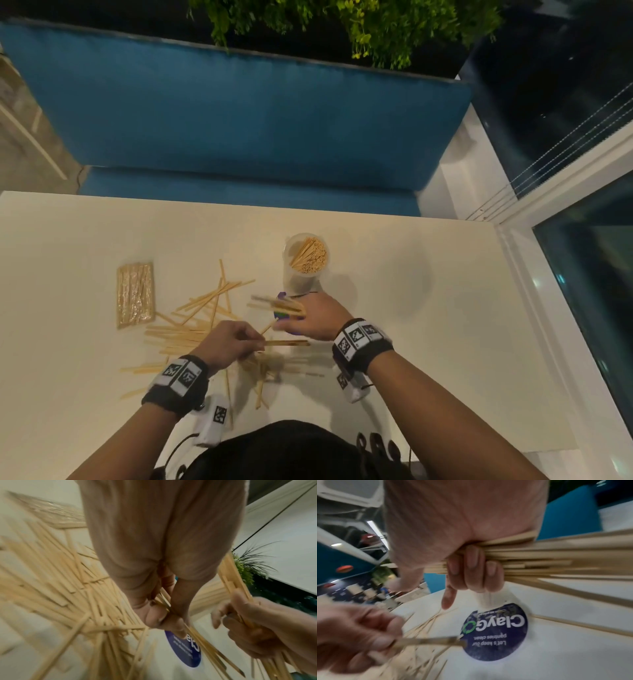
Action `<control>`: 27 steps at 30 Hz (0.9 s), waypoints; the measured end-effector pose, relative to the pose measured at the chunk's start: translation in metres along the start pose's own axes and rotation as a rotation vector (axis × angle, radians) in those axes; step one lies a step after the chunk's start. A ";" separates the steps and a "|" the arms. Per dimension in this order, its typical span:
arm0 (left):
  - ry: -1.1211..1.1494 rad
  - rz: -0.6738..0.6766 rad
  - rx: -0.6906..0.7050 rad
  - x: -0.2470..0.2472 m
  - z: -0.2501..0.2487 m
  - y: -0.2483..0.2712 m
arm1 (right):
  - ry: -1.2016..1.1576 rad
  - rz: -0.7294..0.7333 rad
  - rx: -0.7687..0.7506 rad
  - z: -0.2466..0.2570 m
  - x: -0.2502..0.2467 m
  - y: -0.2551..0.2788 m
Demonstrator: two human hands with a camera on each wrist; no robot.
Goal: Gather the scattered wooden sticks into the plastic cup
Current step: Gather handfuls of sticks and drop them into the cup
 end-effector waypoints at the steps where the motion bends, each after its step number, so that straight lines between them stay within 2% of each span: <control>1: -0.007 0.018 0.025 0.005 -0.009 -0.001 | 0.119 0.048 -0.050 0.013 0.006 0.002; 3: 0.073 0.040 0.032 0.012 -0.019 -0.001 | 0.368 0.125 -0.089 0.023 0.018 0.002; 6: 0.352 0.100 -0.100 0.022 -0.013 -0.002 | 0.493 0.081 -0.048 0.012 0.018 -0.003; 8: 0.453 0.121 -0.150 0.026 -0.008 -0.001 | 0.498 0.027 -0.026 0.007 0.015 -0.003; 13: 0.646 0.137 -0.135 0.032 -0.010 0.001 | 0.463 -0.027 0.026 0.007 0.015 -0.001; 19: 0.803 0.189 -0.149 0.035 -0.011 0.003 | 0.335 -0.010 0.132 0.000 0.023 0.002; 21: 0.903 0.150 -0.163 0.031 -0.009 0.005 | 0.340 -0.002 0.136 -0.001 0.023 0.003; 24: 1.057 -0.007 -0.136 0.015 -0.008 0.004 | 0.325 0.024 0.157 -0.008 0.027 0.005; 25: 1.065 -0.054 -0.138 0.011 -0.008 0.003 | 0.308 0.045 0.172 -0.010 0.030 0.005; 27: 0.935 -0.147 -0.158 0.005 -0.005 -0.002 | 0.286 0.086 0.198 -0.013 0.036 0.004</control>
Point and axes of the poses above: each hand's wrist, its own y-axis away from the middle knuckle, its own x-axis out of the palm, z = x × y, the point moved 9 cm from there along -y, towards the middle knuckle, and after that the axes turned 4 degrees about -y, right-handed, at the moved point
